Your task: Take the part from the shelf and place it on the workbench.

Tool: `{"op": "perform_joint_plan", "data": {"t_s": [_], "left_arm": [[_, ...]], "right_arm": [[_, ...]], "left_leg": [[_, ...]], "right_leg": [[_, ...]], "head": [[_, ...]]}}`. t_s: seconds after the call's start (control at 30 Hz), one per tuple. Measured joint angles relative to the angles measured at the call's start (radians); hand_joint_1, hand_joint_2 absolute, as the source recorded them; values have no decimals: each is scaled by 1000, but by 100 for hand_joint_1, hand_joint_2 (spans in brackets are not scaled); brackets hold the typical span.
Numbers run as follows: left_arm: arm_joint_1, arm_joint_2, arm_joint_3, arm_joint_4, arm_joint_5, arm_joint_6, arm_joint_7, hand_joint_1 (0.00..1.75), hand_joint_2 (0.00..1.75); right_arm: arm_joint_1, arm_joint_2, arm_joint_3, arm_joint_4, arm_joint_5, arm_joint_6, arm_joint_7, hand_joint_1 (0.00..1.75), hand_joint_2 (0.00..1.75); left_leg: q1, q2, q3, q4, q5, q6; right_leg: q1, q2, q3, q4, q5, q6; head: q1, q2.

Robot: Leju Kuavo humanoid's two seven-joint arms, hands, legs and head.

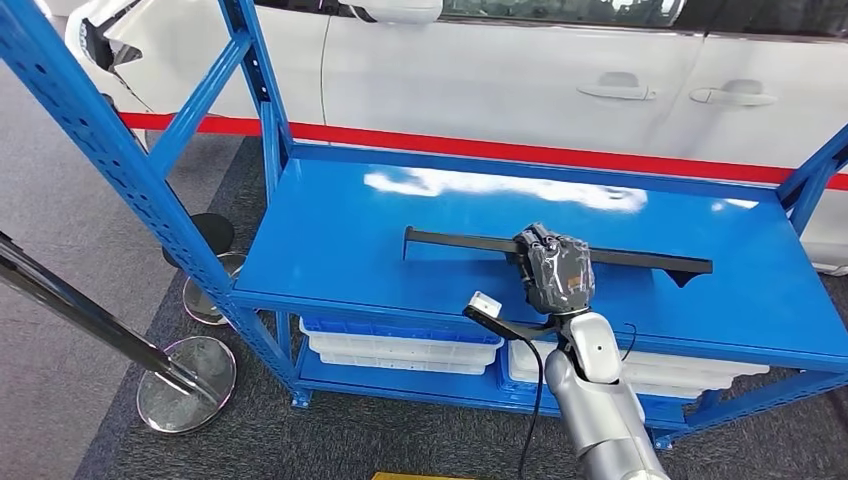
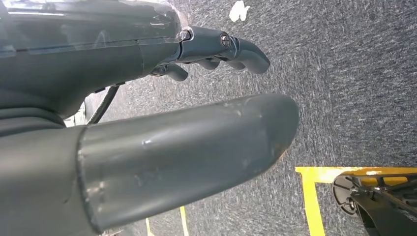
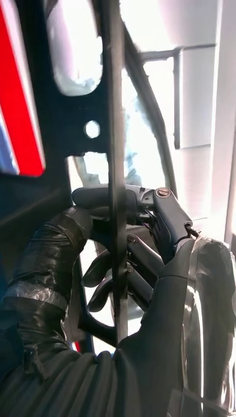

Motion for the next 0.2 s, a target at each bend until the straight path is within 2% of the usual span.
{"op": "perform_joint_plan", "data": {"t_s": [0.13,0.2], "left_arm": [[6,0,1,0,8,7,3,0,0],[7,0,1,0,11,10,4,0,0]], "right_arm": [[40,59,-28,-68,-77,0,-135,175,175],[59,84,-32,-96,-104,0,-163,175,175]], "left_leg": [[0,1,0,0,0,0],[0,1,0,0,0,0]], "right_leg": [[0,1,0,0,0,0],[0,1,0,0,0,0]], "head": [[0,0],[0,0]]}}
